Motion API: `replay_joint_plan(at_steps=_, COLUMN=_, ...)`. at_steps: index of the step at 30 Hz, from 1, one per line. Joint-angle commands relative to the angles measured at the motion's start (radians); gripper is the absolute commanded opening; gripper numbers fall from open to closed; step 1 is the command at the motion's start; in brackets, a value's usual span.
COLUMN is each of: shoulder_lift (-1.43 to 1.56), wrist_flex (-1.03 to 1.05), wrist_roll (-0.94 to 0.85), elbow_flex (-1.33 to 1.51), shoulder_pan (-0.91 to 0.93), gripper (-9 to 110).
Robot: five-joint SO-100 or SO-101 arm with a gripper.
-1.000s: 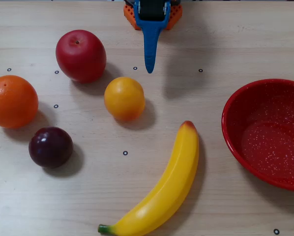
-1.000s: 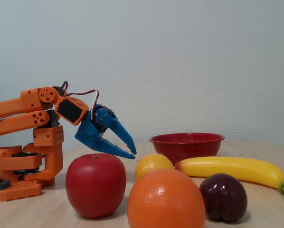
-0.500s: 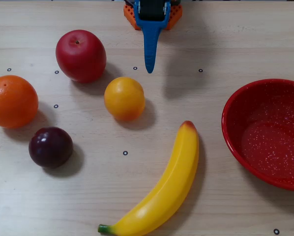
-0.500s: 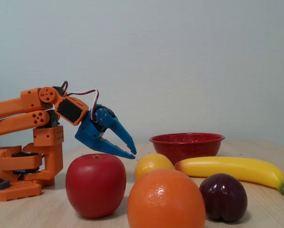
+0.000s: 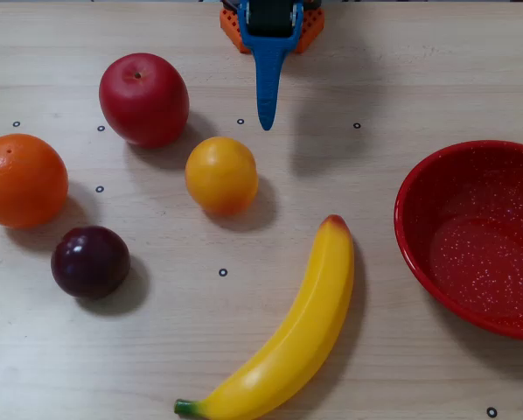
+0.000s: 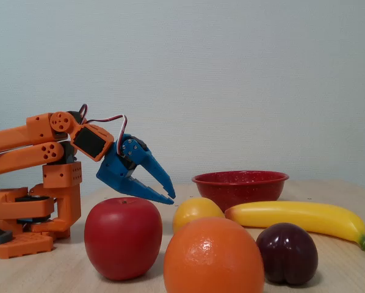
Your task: Put plum in the red bowl.
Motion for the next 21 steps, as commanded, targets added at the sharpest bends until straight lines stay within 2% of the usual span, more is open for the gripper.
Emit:
replay_joint_plan(at_steps=1, shoulder_lift=0.021, wrist_flex=0.009, wrist_roll=0.002, elbow_flex=0.040, shoulder_pan=-0.006, gripper=0)
replay_joint_plan(at_steps=21, shoulder_lift=0.017, wrist_flex=0.009, wrist_roll=-0.018, elbow_flex=0.037, shoulder_pan=-0.012, gripper=0)
